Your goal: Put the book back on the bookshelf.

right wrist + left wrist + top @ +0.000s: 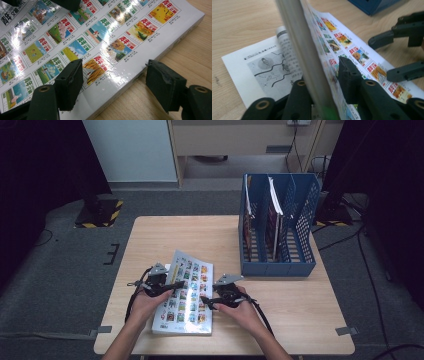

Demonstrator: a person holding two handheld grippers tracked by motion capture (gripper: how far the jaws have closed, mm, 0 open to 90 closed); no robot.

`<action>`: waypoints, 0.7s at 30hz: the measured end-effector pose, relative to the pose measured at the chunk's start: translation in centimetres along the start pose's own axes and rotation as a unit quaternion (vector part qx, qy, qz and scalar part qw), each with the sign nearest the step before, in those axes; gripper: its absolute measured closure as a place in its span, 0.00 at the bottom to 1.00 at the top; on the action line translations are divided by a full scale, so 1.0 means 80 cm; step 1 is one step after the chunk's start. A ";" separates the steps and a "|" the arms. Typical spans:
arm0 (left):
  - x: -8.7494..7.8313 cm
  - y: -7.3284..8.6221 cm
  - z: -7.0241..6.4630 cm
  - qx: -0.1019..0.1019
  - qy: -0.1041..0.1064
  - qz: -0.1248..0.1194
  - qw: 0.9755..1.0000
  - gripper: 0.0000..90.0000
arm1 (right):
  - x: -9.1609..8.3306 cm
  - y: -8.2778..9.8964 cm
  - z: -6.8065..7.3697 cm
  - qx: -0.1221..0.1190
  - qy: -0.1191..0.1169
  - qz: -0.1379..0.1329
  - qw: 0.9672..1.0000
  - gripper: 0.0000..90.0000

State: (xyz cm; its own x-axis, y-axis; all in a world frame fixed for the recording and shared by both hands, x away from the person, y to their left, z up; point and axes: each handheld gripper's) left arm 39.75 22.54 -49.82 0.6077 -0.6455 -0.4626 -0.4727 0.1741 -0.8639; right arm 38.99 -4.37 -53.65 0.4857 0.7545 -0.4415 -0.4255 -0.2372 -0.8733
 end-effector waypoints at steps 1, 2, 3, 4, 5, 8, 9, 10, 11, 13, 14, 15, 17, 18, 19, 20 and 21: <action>0.000 0.001 -0.001 -0.002 -0.004 -0.003 1.000 0.85 | 0.000 0.000 0.000 0.000 0.000 0.000 1.000 0.34; 0.001 0.001 -0.002 -0.001 -0.006 -0.004 1.000 0.86 | 0.000 0.000 0.000 0.000 0.001 0.000 1.000 0.34; 0.001 0.001 -0.002 -0.001 -0.006 -0.004 1.000 0.87 | 0.000 0.000 0.001 0.000 0.002 -0.001 1.000 0.34; 0.000 0.000 -0.003 0.004 -0.007 -0.004 1.000 0.88 | -0.001 0.000 0.001 0.000 0.004 -0.001 1.000 0.33; -0.001 0.000 -0.005 0.003 -0.008 -0.010 1.000 0.88 | -0.001 0.000 0.001 0.000 0.004 -0.001 1.000 0.33; -0.005 -0.002 -0.017 0.032 -0.017 -0.020 0.999 0.92 | -0.001 0.001 0.000 0.009 0.007 0.005 1.000 0.28; -0.005 -0.002 -0.017 0.032 -0.017 -0.020 0.999 0.93 | -0.001 0.001 0.000 0.009 0.007 0.005 1.000 0.28; -0.007 -0.003 -0.021 0.043 -0.019 -0.026 0.999 0.93 | 0.000 0.000 -0.001 0.023 0.008 0.008 1.000 0.24; -0.007 -0.003 -0.021 0.043 -0.019 -0.026 0.999 0.93 | 0.000 0.000 -0.001 0.023 0.008 0.008 1.000 0.24; -0.010 -0.004 -0.024 0.055 -0.019 -0.034 0.998 0.94 | 0.000 0.001 -0.004 0.030 0.005 0.011 0.999 0.22; -0.015 -0.006 -0.026 0.066 -0.017 -0.043 0.997 0.94 | 0.000 0.000 -0.007 0.041 -0.001 0.010 0.999 0.19; -0.015 -0.006 -0.026 0.066 -0.017 -0.043 0.997 0.94 | 0.000 0.000 -0.008 0.045 -0.004 0.009 0.999 0.19; -0.020 -0.007 -0.028 0.070 -0.014 -0.052 0.996 0.94 | 0.000 -0.001 -0.009 0.045 -0.007 0.006 0.999 0.18; -0.025 -0.008 -0.028 0.068 -0.008 -0.062 0.996 0.94 | -0.001 -0.002 -0.010 0.049 -0.013 0.004 0.999 0.17; -0.027 -0.008 -0.027 0.066 -0.005 -0.067 0.996 0.94 | -0.001 -0.002 -0.010 0.052 -0.017 0.003 0.998 0.16; -0.028 -0.008 -0.027 0.065 -0.002 -0.071 0.995 0.94 | -0.001 -0.003 -0.011 0.056 -0.020 0.003 0.998 0.15; -0.029 -0.008 -0.028 0.065 0.000 -0.073 0.995 0.94 | -0.001 -0.003 -0.012 0.058 -0.023 0.004 0.998 0.15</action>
Point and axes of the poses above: each handheld gripper's, and its own axes: x roughly forward along the jaws, y roughly out of its underside, z roughly to its left, and after that the axes turned 10 degrees about -z, right-handed
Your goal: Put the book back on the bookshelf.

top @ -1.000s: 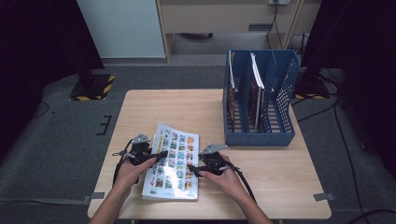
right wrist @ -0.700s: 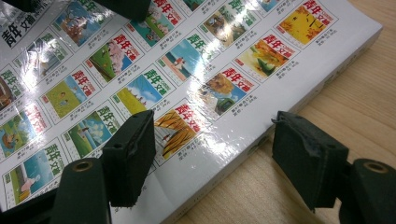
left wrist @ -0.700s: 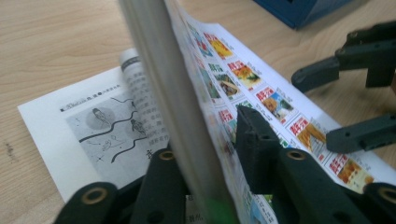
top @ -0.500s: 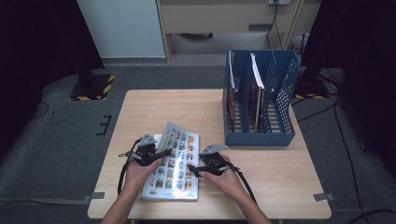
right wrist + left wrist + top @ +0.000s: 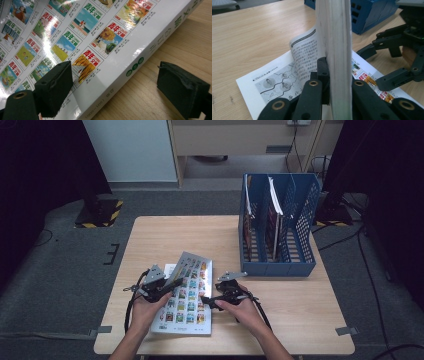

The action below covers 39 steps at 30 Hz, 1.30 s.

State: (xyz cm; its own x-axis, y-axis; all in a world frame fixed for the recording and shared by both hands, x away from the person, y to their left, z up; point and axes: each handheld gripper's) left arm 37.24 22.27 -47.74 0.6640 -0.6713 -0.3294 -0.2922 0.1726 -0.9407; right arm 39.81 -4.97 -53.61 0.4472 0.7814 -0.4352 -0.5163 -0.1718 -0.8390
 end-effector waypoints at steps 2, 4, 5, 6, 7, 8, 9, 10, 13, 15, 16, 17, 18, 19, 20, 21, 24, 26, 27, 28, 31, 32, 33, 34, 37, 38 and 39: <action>0.000 0.000 -0.001 -0.001 0.002 -0.003 1.000 0.94 | 0.002 0.000 -0.001 0.011 -0.011 -0.001 1.000 0.15; -0.001 -0.001 -0.001 -0.003 0.006 -0.008 1.000 0.94 | 0.002 0.000 -0.001 0.014 -0.018 0.001 1.000 0.15; -0.002 -0.001 0.000 -0.005 0.010 -0.012 1.000 0.94 | 0.005 0.000 -0.001 0.022 -0.027 0.002 0.999 0.15; -0.002 -0.001 0.000 -0.005 0.010 -0.012 1.000 0.94 | 0.005 0.000 -0.001 0.022 -0.027 0.002 0.999 0.15; -0.002 0.000 0.001 -0.006 0.013 -0.012 1.000 0.94 | 0.008 0.000 0.000 0.027 -0.033 0.003 0.999 0.15; -0.001 0.000 0.001 -0.008 0.014 -0.014 1.000 0.94 | 0.010 0.000 0.000 0.030 -0.036 0.002 0.999 0.15; -0.001 0.001 0.002 -0.009 0.014 -0.013 1.000 0.94 | 0.011 -0.001 0.000 0.030 -0.038 0.004 0.999 0.16; -0.001 0.001 0.002 -0.010 0.015 -0.012 1.000 0.94 | 0.014 -0.001 0.001 0.032 -0.041 0.004 0.999 0.16; -0.002 0.003 0.006 -0.021 0.018 -0.017 0.999 0.94 | 0.018 -0.003 0.004 0.032 -0.042 0.008 0.999 0.14; -0.001 0.006 0.009 -0.031 0.018 -0.016 0.999 0.93 | 0.019 -0.004 0.003 0.035 -0.041 0.007 0.999 0.15; 0.000 0.007 0.010 -0.036 0.015 -0.015 0.999 0.92 | 0.018 -0.003 0.002 0.033 -0.042 0.007 0.999 0.16; 0.000 0.007 0.011 -0.036 0.013 -0.011 0.999 0.91 | 0.018 -0.003 0.002 0.034 -0.041 0.006 0.999 0.16; 0.000 0.007 0.011 -0.036 0.013 -0.011 0.999 0.90 | 0.018 -0.002 0.002 0.034 -0.041 0.002 0.999 0.17; 0.001 0.009 0.014 -0.032 0.000 -0.001 1.000 0.88 | 0.018 -0.001 0.001 0.036 -0.042 -0.001 0.998 0.17; 0.002 0.011 0.014 -0.028 -0.010 0.003 1.000 0.86 | 0.017 0.000 0.001 0.038 -0.041 -0.004 0.998 0.18; 0.003 0.013 0.015 -0.023 -0.018 0.008 1.000 0.84 | 0.017 0.000 0.001 0.037 -0.039 -0.005 0.999 0.19; 0.005 0.017 0.018 -0.012 -0.032 0.020 0.999 0.73 | 0.017 0.000 0.001 0.038 -0.036 -0.007 0.999 0.20; 0.005 0.020 0.024 -0.009 -0.079 0.041 0.996 0.59 | 0.016 0.000 0.003 0.033 -0.030 -0.005 0.999 0.20; 0.003 0.022 0.028 -0.008 -0.100 0.050 0.994 0.57 | 0.016 0.000 0.003 0.027 -0.026 -0.004 0.999 0.20; 0.001 0.023 0.032 -0.007 -0.120 0.053 0.991 0.54 | 0.016 0.000 0.005 0.026 -0.022 -0.004 0.999 0.20; -0.010 0.026 0.046 -0.024 -0.138 0.037 0.989 0.50 | 0.015 0.001 0.005 0.014 -0.016 -0.001 1.000 0.20; -0.010 0.026 0.046 -0.024 -0.138 0.037 0.989 0.49 | 0.014 0.001 0.005 0.015 -0.017 -0.001 1.000 0.20; -0.015 0.026 0.049 -0.017 -0.146 0.034 0.989 0.49 | 0.014 0.001 0.005 0.016 -0.018 -0.002 1.000 0.20; -0.015 0.026 0.049 -0.017 -0.146 0.034 0.989 0.48 | 0.014 0.001 0.005 0.016 -0.018 -0.002 1.000 0.20; -0.014 0.030 0.052 -0.010 -0.139 0.053 0.989 0.44 | 0.014 0.001 0.003 0.022 -0.021 -0.003 1.000 0.20; -0.012 0.031 0.051 -0.011 -0.135 0.059 0.989 0.43 | 0.014 0.001 0.003 0.023 -0.021 -0.004 1.000 0.20; -0.011 0.033 0.051 -0.015 -0.130 0.063 0.989 0.42 | 0.014 0.001 0.003 0.023 -0.021 -0.004 0.999 0.20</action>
Point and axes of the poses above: each handheld gripper's, and its own axes: x roughly forward along the jaws, y roughly out of its underside, z roughly to its left, and after that the axes turned 10 degrees about -z, right-handed
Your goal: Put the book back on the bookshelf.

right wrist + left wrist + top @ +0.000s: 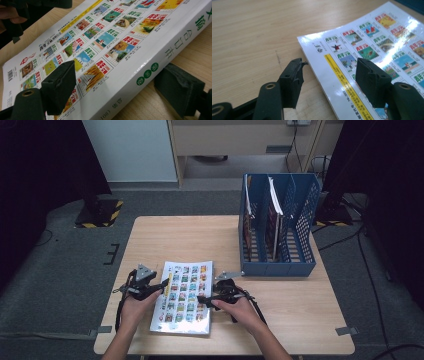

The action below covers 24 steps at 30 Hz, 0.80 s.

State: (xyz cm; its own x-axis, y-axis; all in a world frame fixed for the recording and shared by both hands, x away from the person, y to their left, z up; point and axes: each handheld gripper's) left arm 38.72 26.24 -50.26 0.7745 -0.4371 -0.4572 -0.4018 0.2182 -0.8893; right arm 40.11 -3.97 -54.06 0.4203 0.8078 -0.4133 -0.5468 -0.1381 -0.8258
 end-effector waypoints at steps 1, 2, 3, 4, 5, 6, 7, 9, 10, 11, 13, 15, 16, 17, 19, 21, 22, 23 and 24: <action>0.000 0.000 0.000 0.000 0.000 0.000 1.000 0.41 | 0.000 0.000 0.000 0.000 0.000 0.000 1.000 0.20; 0.002 0.002 -0.001 -0.018 0.014 -0.003 1.000 0.41 | 0.000 0.000 0.000 0.000 0.000 0.000 1.000 0.20; 0.002 0.002 -0.001 -0.018 0.014 -0.003 1.000 0.41 | 0.000 0.000 0.000 0.000 0.000 0.000 1.000 0.20; 0.004 0.003 -0.001 -0.016 0.015 0.001 1.000 0.41 | 0.000 0.000 0.000 -0.001 0.000 0.000 1.000 0.20; 0.005 0.004 -0.002 -0.013 0.018 0.006 1.000 0.41 | 0.000 0.000 0.000 -0.001 0.001 0.001 1.000 0.20; 0.007 0.006 -0.002 -0.012 0.026 0.018 0.999 0.39 | 0.000 0.000 0.001 -0.002 0.001 0.001 1.000 0.19; 0.007 0.006 -0.002 -0.012 0.026 0.018 0.999 0.38 | 0.000 0.000 0.001 -0.004 0.002 0.001 1.000 0.19; 0.010 0.009 -0.002 -0.016 0.033 0.028 0.999 0.37 | 0.000 0.000 0.001 -0.005 0.002 0.001 1.000 0.19; 0.012 0.011 -0.002 -0.017 0.037 0.033 0.999 0.37 | 0.000 0.000 0.001 -0.004 -0.001 0.002 1.000 0.17; 0.013 0.011 -0.002 -0.013 0.038 0.037 0.999 0.36 | 0.001 0.000 0.001 -0.006 -0.003 0.003 1.000 0.16; 0.014 0.012 -0.003 -0.010 0.040 0.040 0.998 0.34 | 0.001 -0.001 0.000 -0.010 -0.005 0.006 1.000 0.15; 0.017 0.013 -0.004 -0.007 0.043 0.046 0.998 0.33 | 0.002 -0.001 0.001 -0.016 -0.002 0.008 1.000 0.16; 0.017 0.014 -0.003 -0.004 0.044 0.049 0.998 0.33 | 0.002 -0.001 0.001 -0.015 -0.001 0.007 1.000 0.18; 0.018 0.014 -0.003 -0.009 0.046 0.048 0.998 0.32 | 0.002 -0.001 0.001 -0.017 0.000 0.006 1.000 0.19; 0.019 0.017 -0.003 -0.018 0.052 0.045 0.997 0.29 | 0.001 -0.002 0.000 -0.015 0.001 0.006 1.000 0.21; 0.020 0.018 -0.003 -0.022 0.053 0.043 0.997 0.27 | 0.001 -0.002 -0.001 -0.014 0.001 0.005 1.000 0.23; 0.020 0.020 -0.001 -0.031 0.056 0.041 0.997 0.27 | 0.000 -0.003 -0.003 -0.010 0.001 0.005 1.000 0.26; 0.020 0.021 0.000 -0.035 0.058 0.041 0.997 0.27 | 0.001 -0.003 -0.004 -0.008 0.001 0.003 1.000 0.26; 0.021 0.022 0.000 -0.041 0.060 0.038 0.997 0.27 | 0.001 -0.004 -0.004 -0.007 0.000 0.003 1.000 0.27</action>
Point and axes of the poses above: each handheld gripper's, and its own axes: x roughly forward along the jaws, y roughly out of its underside, z roughly to its left, and after that the axes turned 10 degrees about -z, right-handed
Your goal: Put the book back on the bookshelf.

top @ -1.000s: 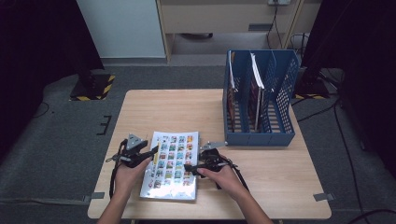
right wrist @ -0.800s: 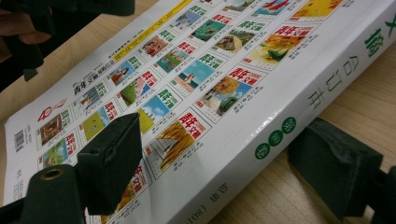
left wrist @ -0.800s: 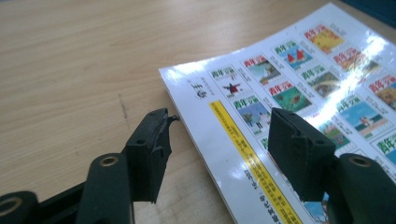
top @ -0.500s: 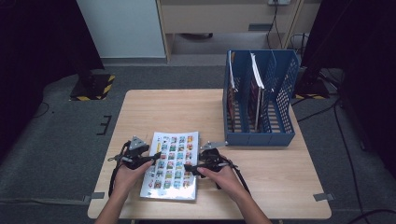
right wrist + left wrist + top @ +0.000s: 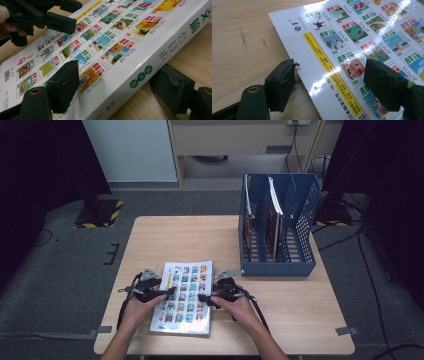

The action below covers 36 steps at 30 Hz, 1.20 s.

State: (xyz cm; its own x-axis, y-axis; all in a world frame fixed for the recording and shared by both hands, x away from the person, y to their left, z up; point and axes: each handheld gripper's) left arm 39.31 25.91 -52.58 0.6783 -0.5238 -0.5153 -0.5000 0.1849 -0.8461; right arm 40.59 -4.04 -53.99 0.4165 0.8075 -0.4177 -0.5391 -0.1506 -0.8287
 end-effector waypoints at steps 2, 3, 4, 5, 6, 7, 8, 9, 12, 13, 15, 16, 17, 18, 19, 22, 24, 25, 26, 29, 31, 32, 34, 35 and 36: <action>0.000 0.002 0.002 -0.006 0.004 -0.002 1.000 0.27 | 0.002 -0.002 -0.001 0.001 -0.002 0.000 1.000 0.28; 0.000 0.002 0.002 -0.006 0.004 -0.002 1.000 0.27 | 0.002 -0.002 -0.001 0.001 -0.002 0.000 1.000 0.28; 0.000 0.002 0.002 -0.006 0.004 -0.003 1.000 0.27 | 0.004 -0.004 -0.001 0.001 -0.002 0.003 1.000 0.29; 0.000 0.002 0.002 -0.006 0.004 -0.003 1.000 0.27 | 0.004 -0.004 -0.001 0.001 -0.002 0.003 1.000 0.29; 0.000 0.002 0.002 -0.005 0.005 -0.003 1.000 0.27 | 0.007 -0.008 0.001 -0.001 -0.001 0.003 1.000 0.30; 0.000 0.002 0.003 -0.005 0.005 -0.003 1.000 0.27 | 0.008 -0.011 0.002 -0.004 -0.003 0.000 1.000 0.30; 0.000 0.002 0.003 -0.006 0.006 -0.003 1.000 0.27 | 0.009 -0.014 0.004 -0.003 -0.003 0.003 1.000 0.30; 0.000 0.003 0.003 -0.006 0.006 -0.004 1.000 0.27 | 0.010 -0.017 0.005 -0.008 -0.003 0.003 1.000 0.31; -0.001 0.003 0.004 -0.007 0.006 -0.004 1.000 0.27 | 0.013 -0.026 0.008 -0.008 -0.005 0.004 1.000 0.30; -0.001 0.003 0.004 -0.007 0.006 -0.004 1.000 0.27 | 0.013 -0.026 0.008 -0.008 -0.005 0.004 1.000 0.30; -0.001 0.003 0.004 -0.008 0.006 -0.004 1.000 0.27 | 0.017 -0.034 0.011 -0.008 -0.006 0.007 1.000 0.30; -0.001 0.003 0.004 -0.009 0.006 -0.004 1.000 0.27 | 0.018 -0.037 0.013 -0.007 -0.006 0.007 1.000 0.30; -0.001 0.003 0.004 -0.009 0.006 -0.004 1.000 0.27 | 0.020 -0.040 0.014 -0.006 -0.007 0.008 1.000 0.30; -0.001 0.003 0.004 -0.010 0.006 -0.004 1.000 0.27 | 0.022 -0.042 0.015 -0.008 -0.007 0.009 1.000 0.30; -0.001 0.003 0.004 -0.010 0.006 -0.004 1.000 0.26 | 0.023 -0.045 0.016 -0.009 -0.007 0.010 1.000 0.29; 0.000 0.003 0.005 -0.011 0.006 -0.003 1.000 0.26 | 0.029 -0.051 0.020 -0.015 -0.005 0.019 1.000 0.28; 0.000 0.003 0.005 -0.011 0.007 -0.003 1.000 0.26 | 0.033 -0.055 0.022 -0.018 -0.002 0.025 1.000 0.27; 0.000 0.003 0.005 -0.011 0.007 -0.003 1.000 0.26 | 0.034 -0.057 0.023 -0.019 -0.001 0.029 0.999 0.27; 0.000 0.003 0.005 -0.010 0.006 -0.003 1.000 0.26 | 0.036 -0.058 0.024 -0.020 0.000 0.030 0.999 0.26; 0.000 0.003 0.005 -0.010 0.006 -0.003 1.000 0.26 | 0.039 -0.062 0.025 -0.023 0.002 0.032 0.999 0.26; 0.000 0.003 0.004 -0.010 0.005 -0.004 1.000 0.26 | 0.041 -0.062 0.026 -0.022 0.003 0.032 0.999 0.26; 0.000 0.003 0.004 -0.009 0.005 -0.004 1.000 0.26 | 0.042 -0.062 0.025 -0.022 0.003 0.034 0.999 0.26; 0.000 0.003 0.004 -0.009 0.005 -0.004 1.000 0.26 | 0.048 -0.061 0.025 -0.016 0.005 0.031 0.999 0.25; 0.000 0.003 0.004 -0.009 0.005 -0.004 1.000 0.26 | 0.048 -0.061 0.025 -0.016 0.005 0.031 0.999 0.25; 0.000 0.003 0.004 -0.009 0.005 -0.004 1.000 0.26 | 0.050 -0.061 0.024 -0.005 0.004 0.028 1.000 0.25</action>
State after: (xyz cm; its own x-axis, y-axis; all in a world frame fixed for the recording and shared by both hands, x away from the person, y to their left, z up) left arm 39.36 26.22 -52.82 0.6768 -0.5333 -0.5074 -0.5049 0.1652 -0.8472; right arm 43.49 1.02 -50.88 0.3912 0.7932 -0.4667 -0.5541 -0.2019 -0.8076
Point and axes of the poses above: each handheld gripper's, and its own axes: x roughly forward along the jaws, y roughly out of its underside, z roughly to its left, and after that the axes turned 10 degrees about -z, right-handed
